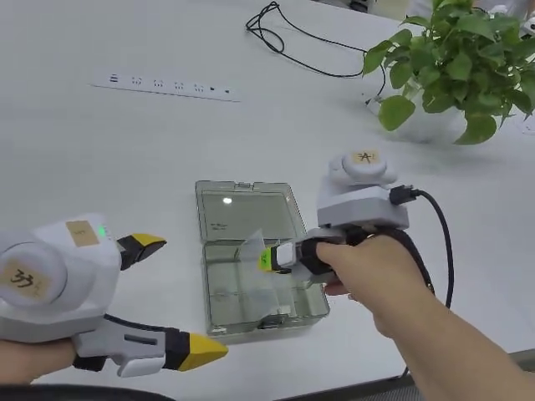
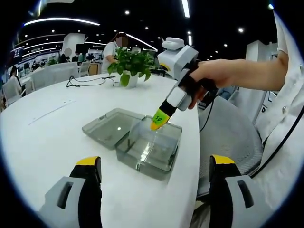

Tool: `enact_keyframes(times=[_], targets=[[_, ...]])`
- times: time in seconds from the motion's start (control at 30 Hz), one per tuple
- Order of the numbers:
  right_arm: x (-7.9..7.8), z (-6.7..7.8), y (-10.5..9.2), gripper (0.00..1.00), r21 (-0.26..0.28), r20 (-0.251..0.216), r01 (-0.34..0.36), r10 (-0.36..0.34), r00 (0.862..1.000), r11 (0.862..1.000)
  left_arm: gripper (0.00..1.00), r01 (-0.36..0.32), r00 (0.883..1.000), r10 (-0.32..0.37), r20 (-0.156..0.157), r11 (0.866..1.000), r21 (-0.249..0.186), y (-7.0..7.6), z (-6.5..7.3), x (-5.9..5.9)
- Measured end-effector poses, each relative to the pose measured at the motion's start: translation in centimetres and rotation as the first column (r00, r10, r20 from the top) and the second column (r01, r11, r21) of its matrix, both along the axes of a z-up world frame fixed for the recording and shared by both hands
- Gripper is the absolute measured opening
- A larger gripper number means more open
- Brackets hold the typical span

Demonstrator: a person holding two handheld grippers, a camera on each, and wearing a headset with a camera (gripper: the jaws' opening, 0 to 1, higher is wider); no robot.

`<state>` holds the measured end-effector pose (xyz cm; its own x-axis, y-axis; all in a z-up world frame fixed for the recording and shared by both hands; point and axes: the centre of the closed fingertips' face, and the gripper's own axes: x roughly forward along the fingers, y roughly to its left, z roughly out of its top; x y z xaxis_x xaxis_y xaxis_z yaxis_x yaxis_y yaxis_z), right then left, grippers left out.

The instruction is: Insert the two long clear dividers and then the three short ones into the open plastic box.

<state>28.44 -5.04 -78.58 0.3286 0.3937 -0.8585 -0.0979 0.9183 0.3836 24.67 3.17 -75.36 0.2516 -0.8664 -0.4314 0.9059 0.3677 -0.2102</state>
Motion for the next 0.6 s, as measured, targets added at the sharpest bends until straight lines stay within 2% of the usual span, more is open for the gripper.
enact_keyframes(times=[0.33, 0.6], targets=[[0.15, -0.13, -0.05, 0.06, -0.022, 0.009, -0.016, 0.016, 1.0, 1.0, 0.96, 0.003, 1.0, -0.003, -0.002, 1.0, 0.005, -0.06, -0.2, 0.02], [0.08, -0.1, 0.23, 0.06, -0.065, 0.028, -0.055, 0.056, 0.998, 0.996, 0.96, 0.0, 1.0, 0.0, -0.007, 1.0, 0.004, 0.02, -0.24, 0.07]])
